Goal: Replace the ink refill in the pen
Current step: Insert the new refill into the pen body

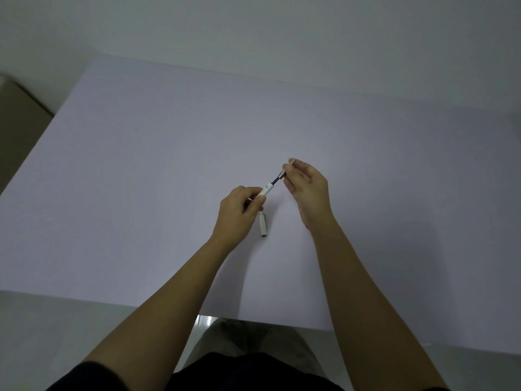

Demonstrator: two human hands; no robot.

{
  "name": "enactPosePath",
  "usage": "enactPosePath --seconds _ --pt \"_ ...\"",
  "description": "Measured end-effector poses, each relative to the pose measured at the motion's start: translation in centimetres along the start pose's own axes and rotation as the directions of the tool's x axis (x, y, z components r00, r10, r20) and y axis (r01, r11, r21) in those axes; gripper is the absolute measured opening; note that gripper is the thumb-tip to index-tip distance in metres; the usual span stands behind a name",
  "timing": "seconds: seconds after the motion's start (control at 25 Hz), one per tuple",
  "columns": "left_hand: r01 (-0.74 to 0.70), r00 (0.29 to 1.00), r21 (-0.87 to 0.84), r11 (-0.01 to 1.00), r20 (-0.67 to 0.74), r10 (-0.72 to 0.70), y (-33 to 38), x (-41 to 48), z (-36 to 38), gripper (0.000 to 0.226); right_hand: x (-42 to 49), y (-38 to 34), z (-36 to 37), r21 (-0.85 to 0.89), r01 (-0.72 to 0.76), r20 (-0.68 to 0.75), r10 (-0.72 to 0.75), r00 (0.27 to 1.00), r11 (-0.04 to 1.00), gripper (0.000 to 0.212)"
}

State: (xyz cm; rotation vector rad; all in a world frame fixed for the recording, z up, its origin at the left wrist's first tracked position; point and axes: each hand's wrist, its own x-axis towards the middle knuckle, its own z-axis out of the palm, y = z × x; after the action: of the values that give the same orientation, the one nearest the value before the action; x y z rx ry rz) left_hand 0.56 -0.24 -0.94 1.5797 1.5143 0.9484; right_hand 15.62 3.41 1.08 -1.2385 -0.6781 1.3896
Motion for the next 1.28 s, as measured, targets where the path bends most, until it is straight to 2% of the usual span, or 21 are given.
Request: enactPosePath --seconds 0.4,0.96,1.28 --pt "-0.015 1.000 0.071 0.997 0.028 0.013 0.00 0.45 0.08 0.017 -0.24 0.19 -0.44 0.028 0.021 0.036 -0.022 0.999 0.999 0.010" --pt "0.025 0.999 0.016 1.000 0.027 -0.025 0.50 0.33 -0.11 0.017 -0.73 0.79 -0.52 -0.075 0.031 0.110 -0.023 0.994 0.997 0.011" --pt "-0.009 1.000 0.045 0.999 0.023 0.008 0.60 -0.09 -0.26 0.015 -0.97 0.69 -0.28 -0.171 0.008 0.106 0.010 0.994 0.985 0.015"
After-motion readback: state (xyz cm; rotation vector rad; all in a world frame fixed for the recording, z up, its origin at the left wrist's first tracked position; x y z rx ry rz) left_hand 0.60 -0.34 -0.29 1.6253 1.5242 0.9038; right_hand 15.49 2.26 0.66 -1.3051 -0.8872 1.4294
